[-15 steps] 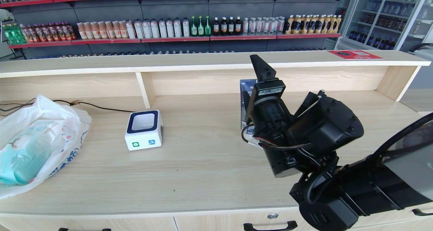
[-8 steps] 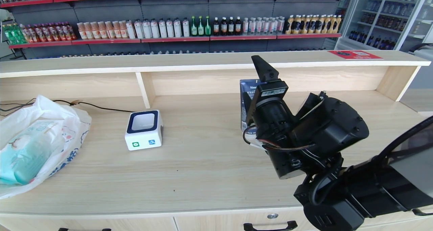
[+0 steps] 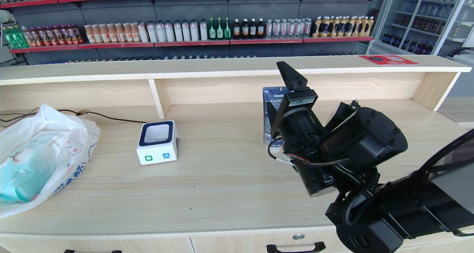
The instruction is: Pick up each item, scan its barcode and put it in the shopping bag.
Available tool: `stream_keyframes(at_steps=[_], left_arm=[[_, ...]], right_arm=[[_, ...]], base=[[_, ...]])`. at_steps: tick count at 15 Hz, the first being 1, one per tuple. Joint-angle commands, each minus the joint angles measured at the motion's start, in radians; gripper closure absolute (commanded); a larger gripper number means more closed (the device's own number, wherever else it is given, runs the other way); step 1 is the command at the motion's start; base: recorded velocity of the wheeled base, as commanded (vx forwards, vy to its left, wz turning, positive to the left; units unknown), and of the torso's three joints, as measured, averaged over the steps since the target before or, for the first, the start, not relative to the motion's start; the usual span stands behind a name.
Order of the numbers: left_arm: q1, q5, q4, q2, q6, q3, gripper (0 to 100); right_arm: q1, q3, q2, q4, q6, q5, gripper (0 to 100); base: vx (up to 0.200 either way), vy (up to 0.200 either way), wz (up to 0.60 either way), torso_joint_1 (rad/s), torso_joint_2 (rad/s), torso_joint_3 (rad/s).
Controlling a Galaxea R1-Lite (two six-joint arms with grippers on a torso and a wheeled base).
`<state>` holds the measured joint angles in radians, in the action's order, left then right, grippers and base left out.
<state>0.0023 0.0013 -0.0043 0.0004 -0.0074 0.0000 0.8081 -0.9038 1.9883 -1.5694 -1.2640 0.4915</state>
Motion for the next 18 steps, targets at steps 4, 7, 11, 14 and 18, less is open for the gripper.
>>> stream_keyframes(at_steps=[4, 7, 11, 14, 18], left_arm=[[0.001, 0.000, 0.000, 0.000, 0.000, 0.000, 0], [-0.001, 0.000, 0.000, 0.000, 0.000, 0.000, 0], [0.001, 0.000, 0.000, 0.000, 0.000, 0.000, 0], [0.001, 0.000, 0.000, 0.000, 0.000, 0.000, 0], [0.001, 0.000, 0.000, 0.000, 0.000, 0.000, 0]], right_arm=[[-0.001, 0.000, -0.002, -0.001, -0.005, -0.004, 0], [0.002, 0.017, -0.016, -0.001, 0.058, 0.022, 0], [0.048, 0.157, -0.190, -0.001, 0.127, 0.053, 0], [0.046, 0.172, -0.283, -0.001, 0.249, 0.027, 0], [0.046, 0.319, -0.324, -0.001, 0.466, -0.051, 0]], base=[[0.000, 0.000, 0.00, 0.000, 0.00, 0.000], [0.000, 0.000, 0.00, 0.000, 0.00, 0.000], [0.000, 0.000, 0.00, 0.000, 0.00, 0.000], [0.000, 0.000, 0.00, 0.000, 0.00, 0.000], [0.000, 0.000, 0.00, 0.000, 0.00, 0.000]])
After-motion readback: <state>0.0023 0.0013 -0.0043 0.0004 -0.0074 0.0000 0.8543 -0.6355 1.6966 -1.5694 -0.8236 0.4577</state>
